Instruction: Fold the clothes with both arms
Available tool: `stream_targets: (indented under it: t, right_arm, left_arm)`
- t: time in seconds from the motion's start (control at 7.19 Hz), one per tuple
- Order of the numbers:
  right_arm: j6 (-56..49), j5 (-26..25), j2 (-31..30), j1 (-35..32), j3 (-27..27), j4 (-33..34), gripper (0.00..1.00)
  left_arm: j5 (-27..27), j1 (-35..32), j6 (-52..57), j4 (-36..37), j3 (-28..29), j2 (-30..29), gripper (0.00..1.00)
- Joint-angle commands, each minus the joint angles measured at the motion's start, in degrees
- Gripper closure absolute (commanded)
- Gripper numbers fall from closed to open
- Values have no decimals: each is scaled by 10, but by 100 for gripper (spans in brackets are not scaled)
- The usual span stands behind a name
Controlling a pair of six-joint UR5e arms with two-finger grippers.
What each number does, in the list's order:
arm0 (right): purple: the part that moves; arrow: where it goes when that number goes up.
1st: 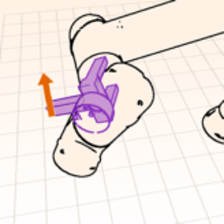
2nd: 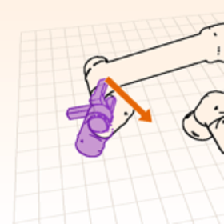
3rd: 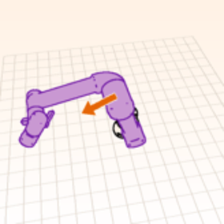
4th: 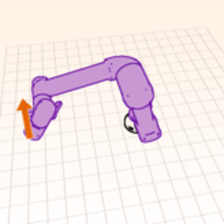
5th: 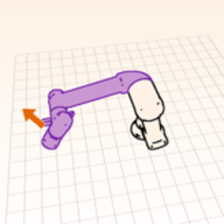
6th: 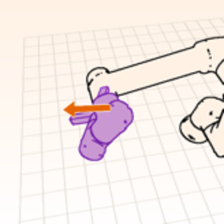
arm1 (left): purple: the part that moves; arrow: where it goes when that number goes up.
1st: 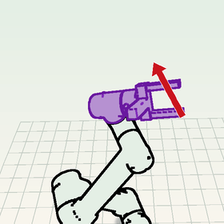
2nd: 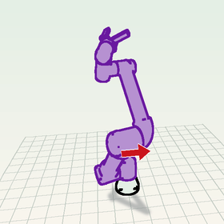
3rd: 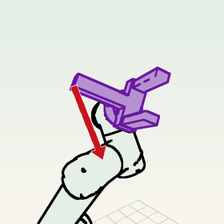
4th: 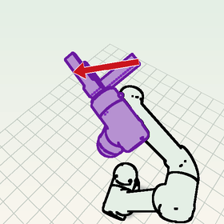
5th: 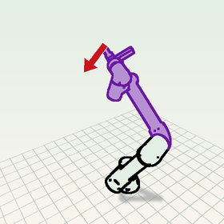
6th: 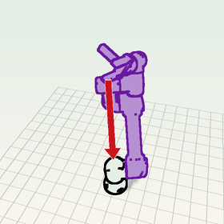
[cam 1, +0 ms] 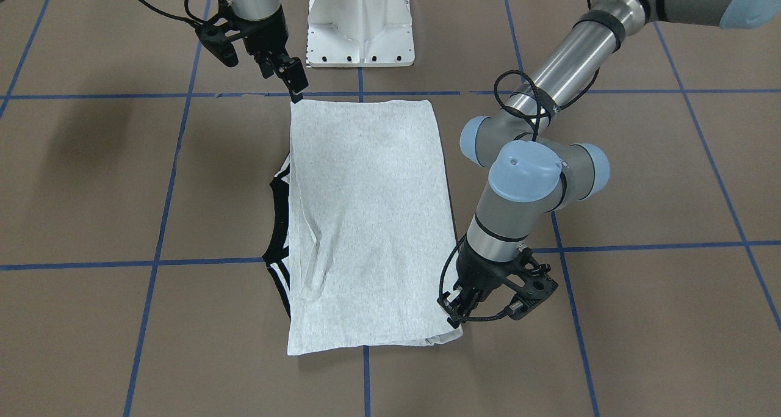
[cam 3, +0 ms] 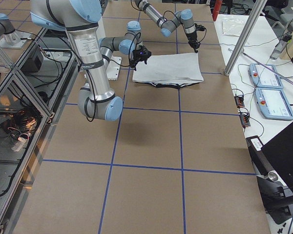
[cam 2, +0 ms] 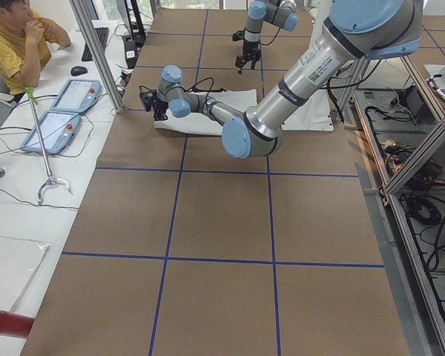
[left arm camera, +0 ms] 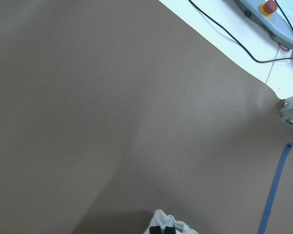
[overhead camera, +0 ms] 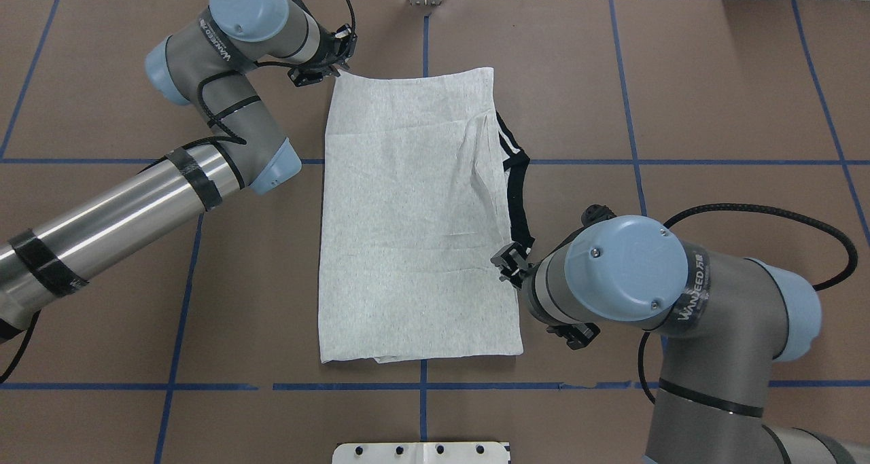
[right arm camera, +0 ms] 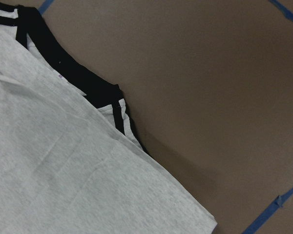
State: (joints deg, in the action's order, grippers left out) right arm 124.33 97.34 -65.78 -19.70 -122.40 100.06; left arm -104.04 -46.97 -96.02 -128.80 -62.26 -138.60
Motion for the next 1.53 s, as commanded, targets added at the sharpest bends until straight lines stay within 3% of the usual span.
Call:
stream_targets:
  t: [0.0,0.56,1.39]
  right_arm:
    - [57,-62,1,50,32,-23,0]
    - [203,-117,88,98,160,-24,0]
    - [252,-135,87,104,177,-12,0]
  left_arm:
    - [-2,0,0,2,-77,60,40]
    - [1,4,0,-1,-80,73,39]
    - [2,5,-5,-1,-83,75,38]
